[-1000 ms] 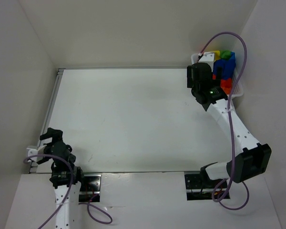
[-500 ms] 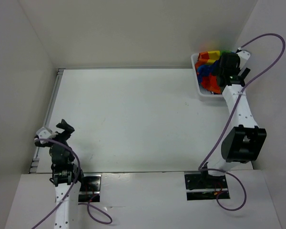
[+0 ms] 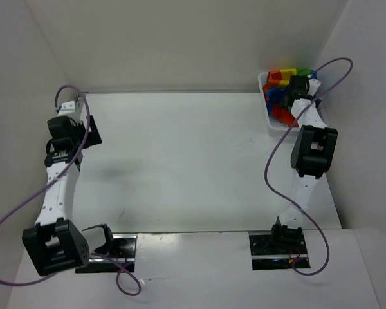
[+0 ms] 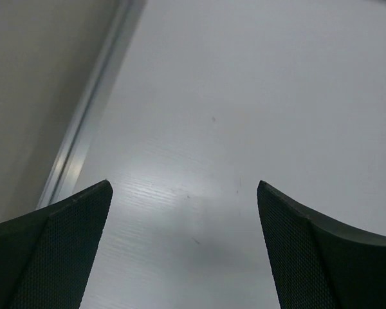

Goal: Fold and stack the shorts
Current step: Grab the shorts from the pile

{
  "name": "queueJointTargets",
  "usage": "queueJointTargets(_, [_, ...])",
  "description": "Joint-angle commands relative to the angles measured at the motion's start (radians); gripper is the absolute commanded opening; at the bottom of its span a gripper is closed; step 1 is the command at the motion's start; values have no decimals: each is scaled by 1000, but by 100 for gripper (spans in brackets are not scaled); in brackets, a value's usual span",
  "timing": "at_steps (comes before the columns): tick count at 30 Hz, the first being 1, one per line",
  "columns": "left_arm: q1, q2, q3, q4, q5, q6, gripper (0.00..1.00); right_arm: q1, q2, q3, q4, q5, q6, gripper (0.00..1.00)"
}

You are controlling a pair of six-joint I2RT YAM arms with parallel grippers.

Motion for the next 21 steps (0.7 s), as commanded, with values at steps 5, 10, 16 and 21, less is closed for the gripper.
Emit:
queueJointTargets(5, [-21, 273, 202, -433, 171, 247, 100, -9, 32, 43, 75, -56, -4, 77])
queueJointTargets(10, [-67, 394, 293, -536, 30, 364, 100, 3, -74, -3, 159, 2, -45, 13])
queueJointTargets(16, [-67, 538, 410, -570, -3, 414, 100, 75, -221, 62, 211, 98, -136, 0])
queueJointTargets(21, [-67, 696, 557, -614, 19, 427, 100, 202, -348, 260, 231, 152, -258, 0])
